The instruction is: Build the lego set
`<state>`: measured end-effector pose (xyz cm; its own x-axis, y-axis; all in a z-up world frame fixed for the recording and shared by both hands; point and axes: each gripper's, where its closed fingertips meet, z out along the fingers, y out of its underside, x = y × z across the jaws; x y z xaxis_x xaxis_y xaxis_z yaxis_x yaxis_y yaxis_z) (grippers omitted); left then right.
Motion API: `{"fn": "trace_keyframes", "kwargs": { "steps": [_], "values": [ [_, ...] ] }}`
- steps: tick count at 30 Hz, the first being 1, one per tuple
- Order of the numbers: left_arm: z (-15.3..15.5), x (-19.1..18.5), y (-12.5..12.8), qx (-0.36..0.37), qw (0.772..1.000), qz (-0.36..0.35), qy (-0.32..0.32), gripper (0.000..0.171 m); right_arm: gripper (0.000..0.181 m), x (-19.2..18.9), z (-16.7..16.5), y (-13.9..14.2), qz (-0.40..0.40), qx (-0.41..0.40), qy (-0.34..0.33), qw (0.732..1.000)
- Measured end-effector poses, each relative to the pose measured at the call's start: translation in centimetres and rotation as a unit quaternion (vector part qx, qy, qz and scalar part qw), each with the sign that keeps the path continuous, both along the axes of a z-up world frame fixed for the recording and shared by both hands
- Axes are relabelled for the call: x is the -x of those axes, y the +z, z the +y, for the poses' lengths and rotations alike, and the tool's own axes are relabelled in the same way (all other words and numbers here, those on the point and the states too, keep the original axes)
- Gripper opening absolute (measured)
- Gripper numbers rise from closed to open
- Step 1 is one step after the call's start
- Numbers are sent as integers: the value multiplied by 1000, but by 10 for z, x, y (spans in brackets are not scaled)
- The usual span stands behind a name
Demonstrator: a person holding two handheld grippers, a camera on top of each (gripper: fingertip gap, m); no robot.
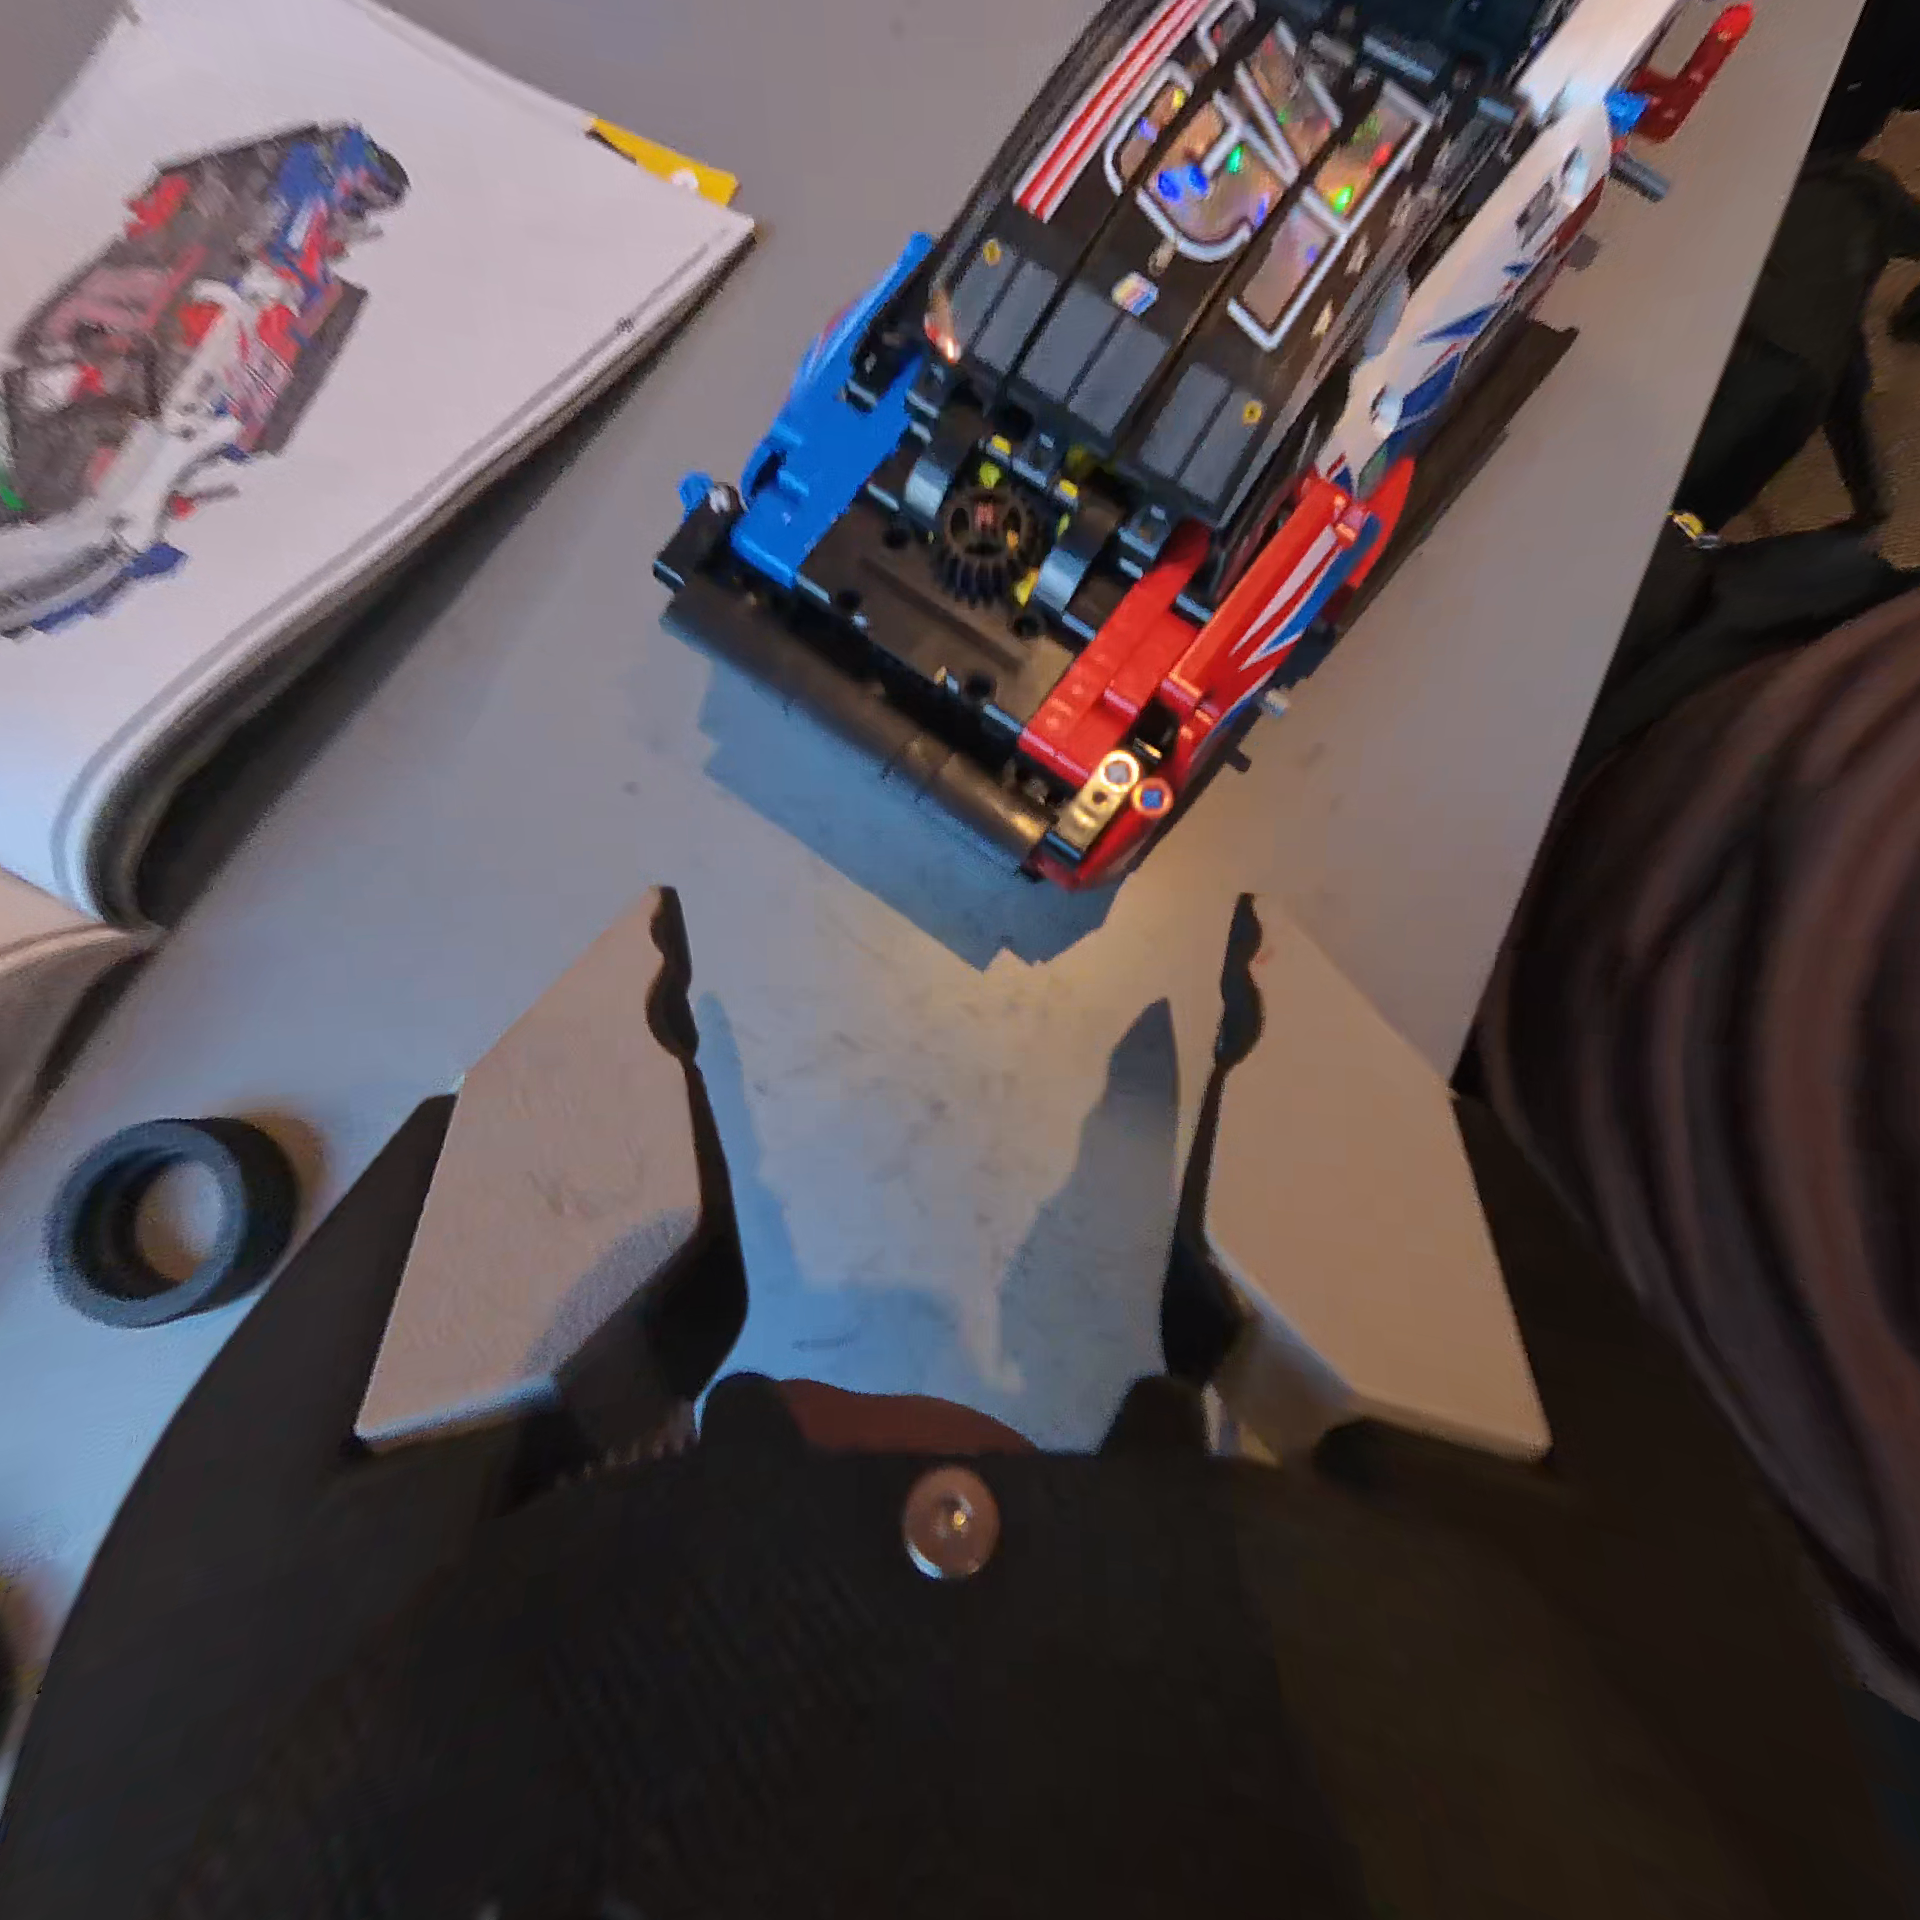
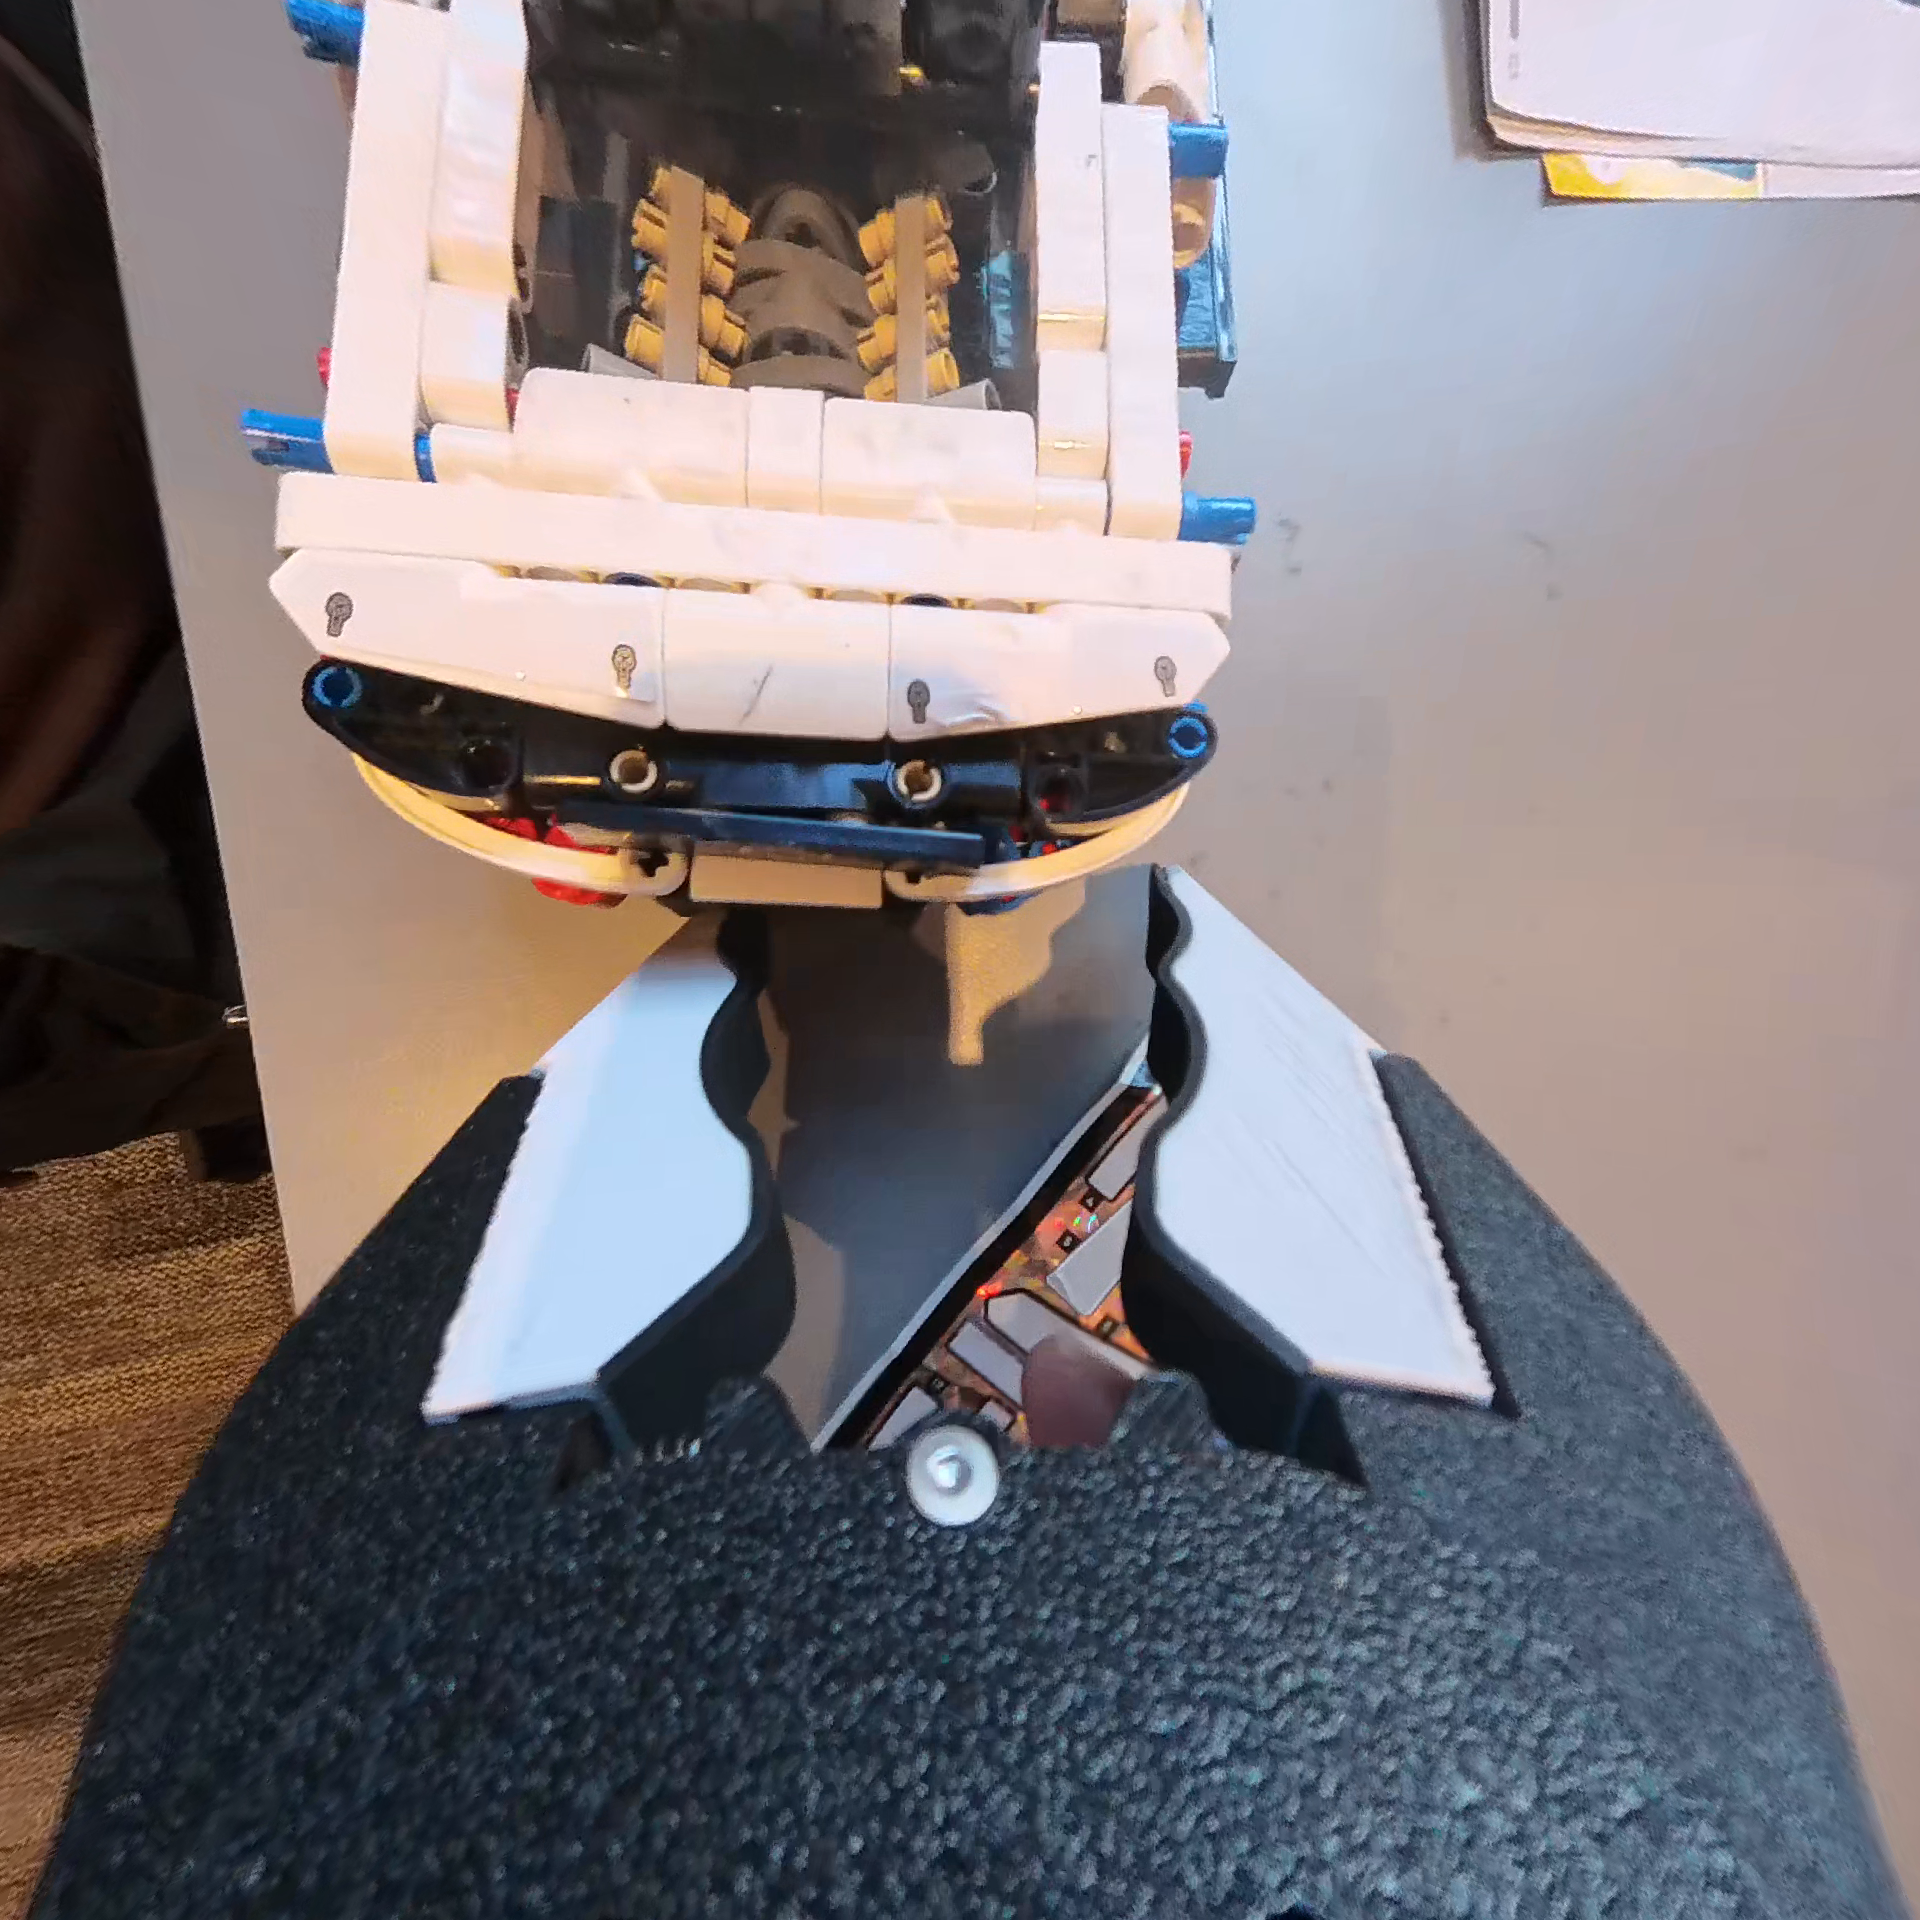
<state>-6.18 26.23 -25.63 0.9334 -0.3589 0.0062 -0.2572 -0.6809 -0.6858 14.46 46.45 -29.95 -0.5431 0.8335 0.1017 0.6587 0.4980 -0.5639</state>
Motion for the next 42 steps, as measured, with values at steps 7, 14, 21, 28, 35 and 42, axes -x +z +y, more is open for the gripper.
{"fn": "trace_keyframes", "kwargs": {
  "steps": [7,14,21,28,35,42],
  "values": [
    [-5,1,-29,21,1000,-18,15,99,78,8,15,0,-14,-22,-3,1000],
    [-36,30,-34,-4,996,-7,85,94,51,3,36,1,-19,-44,-19,999],
    [-52,94,-21,-22,983,41,180,91,70,3,34,3,-22,-38,3,999],
    [-43,110,-33,-19,979,38,200,88,49,3,10,-3,-54,14,50,997],
    [-42,98,-41,-19,981,13,191,82,0,2,56,-3,-32,-46,-36,998],
    [-18,54,-23,-41,991,-65,106,94,17,-17,23,9,2,17,-73,997]
  ]
}}
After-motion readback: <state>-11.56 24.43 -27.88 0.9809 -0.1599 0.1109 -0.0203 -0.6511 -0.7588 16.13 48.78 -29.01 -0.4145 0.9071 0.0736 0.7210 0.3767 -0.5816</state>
